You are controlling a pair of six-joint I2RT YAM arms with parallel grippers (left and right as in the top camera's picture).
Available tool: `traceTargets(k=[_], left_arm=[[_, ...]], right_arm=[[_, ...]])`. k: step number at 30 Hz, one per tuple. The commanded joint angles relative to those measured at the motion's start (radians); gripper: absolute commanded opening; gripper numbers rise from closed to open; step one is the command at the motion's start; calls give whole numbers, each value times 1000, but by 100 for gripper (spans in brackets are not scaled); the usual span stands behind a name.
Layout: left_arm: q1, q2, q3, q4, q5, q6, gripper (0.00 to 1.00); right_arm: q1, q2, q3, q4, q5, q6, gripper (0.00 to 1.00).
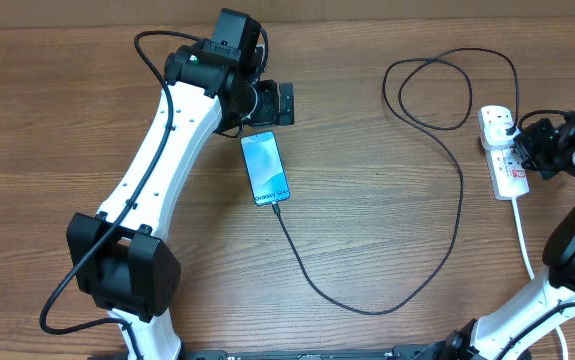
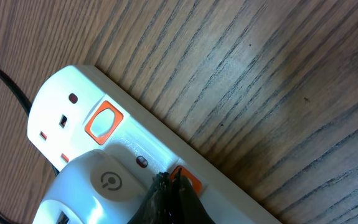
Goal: Plug charger to phone and switch on socket
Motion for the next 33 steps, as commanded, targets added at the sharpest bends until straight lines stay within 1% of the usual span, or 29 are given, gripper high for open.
traceTargets(k=[1, 8, 15, 17, 21, 24, 26, 29, 33], left_arm=[[-7, -18, 19, 3, -14, 19, 100], [-7, -18, 19, 3, -14, 19, 100], [-7, -18, 19, 3, -14, 19, 100], [-7, -18, 19, 2, -14, 19, 100], [-7, -21, 20, -6, -13, 25, 100], [-7, -36, 20, -26, -8, 42, 100], [-6, -63, 20, -48, -10, 53, 100], [-6, -126, 20, -70, -16, 72, 100], [-7, -237, 20, -100, -17, 75, 100]], right_arm=[[62, 33, -33, -50, -57, 1, 4], [93, 45, -34, -81, -53, 0, 4], [87, 43, -30, -97, -31, 4, 4], [73, 38, -11, -140, 22, 43, 4], [29, -9, 56, -280, 156, 126, 4], [7, -92, 100, -375, 246, 169, 4], [4, -184, 111, -414, 272, 177, 4], [16, -327, 112, -445, 259, 174, 4], [87, -518, 111, -477, 155, 74, 4]])
